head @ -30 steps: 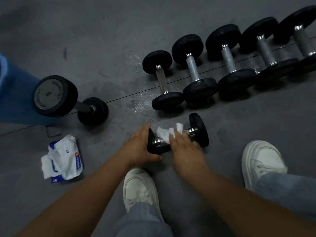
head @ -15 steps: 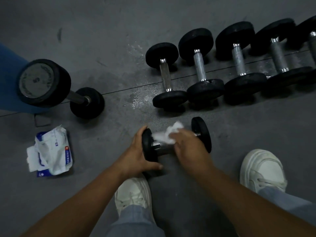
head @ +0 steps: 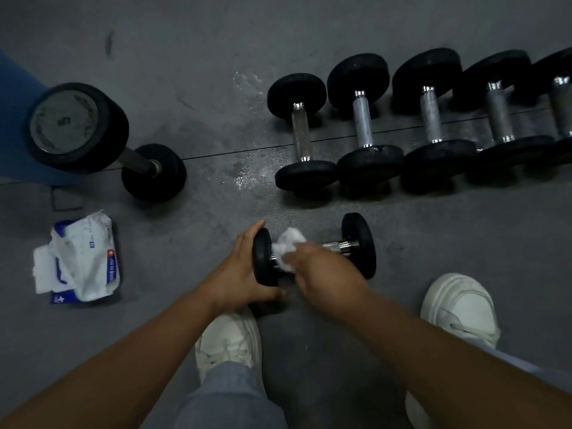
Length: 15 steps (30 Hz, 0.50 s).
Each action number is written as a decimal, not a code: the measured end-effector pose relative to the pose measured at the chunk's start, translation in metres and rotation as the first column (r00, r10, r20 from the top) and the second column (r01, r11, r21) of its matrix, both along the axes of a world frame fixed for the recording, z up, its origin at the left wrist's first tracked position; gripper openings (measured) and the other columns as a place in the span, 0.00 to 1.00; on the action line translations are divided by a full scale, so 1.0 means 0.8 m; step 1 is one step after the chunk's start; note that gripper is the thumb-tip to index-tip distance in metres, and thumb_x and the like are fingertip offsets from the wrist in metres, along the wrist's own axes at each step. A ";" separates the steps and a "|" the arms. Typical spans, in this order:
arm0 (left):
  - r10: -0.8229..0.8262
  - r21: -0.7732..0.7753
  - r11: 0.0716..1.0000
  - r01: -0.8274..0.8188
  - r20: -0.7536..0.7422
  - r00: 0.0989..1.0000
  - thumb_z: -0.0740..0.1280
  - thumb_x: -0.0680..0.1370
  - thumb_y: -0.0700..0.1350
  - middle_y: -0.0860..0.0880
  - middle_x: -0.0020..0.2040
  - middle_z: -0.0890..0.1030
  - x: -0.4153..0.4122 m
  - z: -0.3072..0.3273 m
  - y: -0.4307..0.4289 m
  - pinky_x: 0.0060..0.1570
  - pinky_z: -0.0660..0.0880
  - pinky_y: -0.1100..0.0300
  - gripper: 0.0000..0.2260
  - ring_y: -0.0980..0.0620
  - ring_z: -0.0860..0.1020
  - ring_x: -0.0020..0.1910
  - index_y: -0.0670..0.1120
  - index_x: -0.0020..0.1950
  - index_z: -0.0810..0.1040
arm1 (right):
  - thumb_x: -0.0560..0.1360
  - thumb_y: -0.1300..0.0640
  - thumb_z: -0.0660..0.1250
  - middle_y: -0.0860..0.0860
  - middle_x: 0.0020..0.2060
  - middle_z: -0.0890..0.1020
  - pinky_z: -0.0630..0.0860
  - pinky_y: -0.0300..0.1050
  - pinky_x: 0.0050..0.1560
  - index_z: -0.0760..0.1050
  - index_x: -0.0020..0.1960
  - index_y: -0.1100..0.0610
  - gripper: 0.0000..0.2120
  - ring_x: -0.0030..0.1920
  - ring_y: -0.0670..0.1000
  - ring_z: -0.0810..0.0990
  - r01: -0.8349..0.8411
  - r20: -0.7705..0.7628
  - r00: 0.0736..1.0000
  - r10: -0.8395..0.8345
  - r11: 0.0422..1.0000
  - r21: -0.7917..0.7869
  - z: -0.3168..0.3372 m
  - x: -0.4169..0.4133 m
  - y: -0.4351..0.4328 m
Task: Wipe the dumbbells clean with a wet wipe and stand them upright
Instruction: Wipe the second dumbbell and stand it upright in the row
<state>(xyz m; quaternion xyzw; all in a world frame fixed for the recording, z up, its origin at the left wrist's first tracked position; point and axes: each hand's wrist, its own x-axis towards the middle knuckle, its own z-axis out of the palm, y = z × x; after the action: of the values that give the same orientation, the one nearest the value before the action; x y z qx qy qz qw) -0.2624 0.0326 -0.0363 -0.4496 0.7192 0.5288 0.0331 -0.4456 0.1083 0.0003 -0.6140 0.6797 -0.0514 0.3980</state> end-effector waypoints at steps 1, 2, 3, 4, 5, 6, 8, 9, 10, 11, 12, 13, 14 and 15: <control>0.007 0.000 1.000 -0.007 -0.004 1.000 0.83 0.61 0.55 0.56 0.77 0.53 0.000 -0.001 0.001 0.67 0.61 0.66 0.58 0.59 0.60 0.73 0.72 0.72 0.41 | 0.75 0.55 0.57 0.51 0.67 0.73 0.73 0.47 0.59 0.69 0.70 0.51 0.23 0.65 0.54 0.72 0.045 -0.087 0.995 -0.045 0.999 0.002 -0.004 -0.007 -0.003; 0.015 0.007 1.000 -0.015 -0.007 1.000 0.83 0.60 0.55 0.55 0.77 0.53 0.001 -0.001 0.002 0.68 0.62 0.65 0.58 0.58 0.60 0.73 0.73 0.71 0.40 | 0.75 0.58 0.58 0.52 0.69 0.70 0.72 0.48 0.59 0.66 0.72 0.53 0.24 0.67 0.56 0.69 0.054 -0.212 0.976 -0.049 0.998 0.019 -0.008 -0.011 -0.004; 0.021 0.021 1.000 -0.021 -0.009 1.000 0.83 0.60 0.56 0.53 0.78 0.55 0.000 -0.002 0.005 0.69 0.63 0.63 0.58 0.56 0.61 0.73 0.74 0.70 0.40 | 0.76 0.60 0.59 0.53 0.70 0.69 0.71 0.48 0.60 0.64 0.74 0.53 0.26 0.69 0.57 0.67 0.030 -0.286 0.958 -0.018 0.999 0.036 -0.009 -0.009 -0.003; 0.027 0.034 0.999 -0.026 -0.011 1.000 0.83 0.60 0.56 0.52 0.77 0.57 0.000 -0.002 0.009 0.69 0.65 0.60 0.58 0.55 0.63 0.73 0.75 0.70 0.40 | 0.77 0.61 0.60 0.53 0.70 0.69 0.70 0.48 0.61 0.64 0.74 0.53 0.26 0.68 0.58 0.68 -0.016 -0.268 0.963 0.024 0.999 0.034 -0.009 -0.006 -0.003; 0.036 0.042 0.998 -0.035 -0.008 0.999 0.83 0.60 0.57 0.51 0.76 0.59 0.000 -0.003 0.013 0.69 0.67 0.59 0.58 0.54 0.65 0.72 0.75 0.70 0.40 | 0.78 0.61 0.60 0.54 0.69 0.72 0.70 0.46 0.61 0.69 0.72 0.53 0.22 0.66 0.57 0.71 -0.052 -0.182 0.982 0.055 0.998 0.024 -0.010 -0.005 -0.005; 0.049 0.045 0.998 -0.049 -0.005 0.999 0.83 0.60 0.57 0.52 0.76 0.60 0.000 -0.004 0.019 0.68 0.68 0.59 0.58 0.54 0.66 0.71 0.73 0.71 0.41 | 0.78 0.62 0.61 0.54 0.67 0.75 0.70 0.44 0.61 0.74 0.67 0.52 0.19 0.64 0.55 0.74 -0.046 -0.054 0.997 0.047 0.999 0.023 -0.005 -0.006 -0.008; 0.082 0.039 0.996 -0.082 -0.006 0.997 0.82 0.59 0.58 0.54 0.74 0.61 -0.001 -0.002 0.025 0.66 0.69 0.60 0.56 0.55 0.68 0.68 0.69 0.73 0.44 | 0.77 0.65 0.62 0.52 0.61 0.80 0.69 0.38 0.62 0.81 0.59 0.52 0.16 0.61 0.51 0.77 0.098 0.122 0.987 -0.101 0.995 0.031 0.011 -0.015 -0.015; 0.094 0.026 0.995 -0.093 -0.009 0.996 0.81 0.59 0.59 0.54 0.72 0.61 -0.003 -0.001 0.025 0.65 0.70 0.60 0.55 0.55 0.69 0.67 0.68 0.73 0.46 | 0.76 0.66 0.62 0.51 0.60 0.81 0.67 0.33 0.61 0.82 0.56 0.53 0.16 0.61 0.49 0.77 0.196 0.153 0.969 -0.194 0.981 0.006 0.018 -0.021 -0.017; 0.093 0.008 0.996 -0.093 -0.005 0.996 0.80 0.59 0.60 0.54 0.71 0.62 -0.005 0.000 0.023 0.64 0.70 0.59 0.53 0.54 0.70 0.65 0.66 0.73 0.48 | 0.76 0.67 0.62 0.50 0.60 0.80 0.65 0.29 0.62 0.82 0.55 0.54 0.15 0.63 0.47 0.76 0.273 0.159 0.951 -0.264 0.962 -0.031 0.025 -0.025 -0.017; 0.089 -0.012 0.996 -0.089 0.004 0.996 0.79 0.59 0.60 0.55 0.69 0.62 -0.007 0.002 0.020 0.63 0.71 0.60 0.51 0.54 0.71 0.64 0.65 0.73 0.50 | 0.77 0.66 0.62 0.50 0.60 0.80 0.63 0.28 0.63 0.82 0.55 0.55 0.14 0.64 0.46 0.75 0.302 0.148 0.946 -0.289 0.951 -0.072 0.031 -0.026 -0.016; 0.089 -0.030 0.996 -0.089 0.015 0.996 0.77 0.59 0.60 0.54 0.68 0.62 -0.008 0.004 0.017 0.61 0.71 0.60 0.49 0.53 0.72 0.62 0.63 0.73 0.51 | 0.78 0.64 0.61 0.51 0.59 0.80 0.64 0.29 0.64 0.82 0.54 0.56 0.12 0.65 0.47 0.75 0.291 0.118 0.953 -0.278 0.951 -0.109 0.036 -0.026 -0.014; 0.096 -0.045 0.994 -0.095 0.018 0.995 0.76 0.60 0.58 0.54 0.67 0.63 -0.010 0.007 0.015 0.60 0.71 0.61 0.47 0.53 0.72 0.61 0.62 0.72 0.52 | 0.79 0.61 0.61 0.52 0.58 0.80 0.66 0.33 0.64 0.82 0.54 0.56 0.11 0.64 0.48 0.76 0.264 0.083 0.963 -0.255 0.954 -0.139 0.039 -0.026 -0.011; 0.103 -0.058 0.993 -0.102 0.014 0.995 0.76 0.61 0.57 0.54 0.66 0.63 -0.013 0.011 0.014 0.59 0.70 0.61 0.46 0.53 0.72 0.60 0.61 0.72 0.53 | 0.79 0.59 0.60 0.53 0.55 0.81 0.70 0.39 0.63 0.82 0.53 0.56 0.11 0.62 0.50 0.77 0.238 0.045 0.971 -0.234 0.956 -0.174 0.039 -0.028 -0.009; 0.105 -0.074 0.992 -0.104 0.006 0.994 0.76 0.62 0.55 0.55 0.66 0.63 -0.016 0.016 0.013 0.58 0.70 0.62 0.45 0.53 0.72 0.59 0.60 0.72 0.54 | 0.78 0.58 0.60 0.53 0.52 0.81 0.74 0.44 0.59 0.81 0.52 0.55 0.11 0.58 0.52 0.78 0.220 0.001 0.974 -0.225 0.953 -0.210 0.038 -0.034 -0.007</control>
<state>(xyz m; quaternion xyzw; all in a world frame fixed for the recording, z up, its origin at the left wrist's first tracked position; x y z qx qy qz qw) -0.2755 0.0434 -0.0238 -0.4900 0.7135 0.5007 -0.0077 -0.4725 0.1025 0.0309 -0.5724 0.7399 -0.1597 0.3153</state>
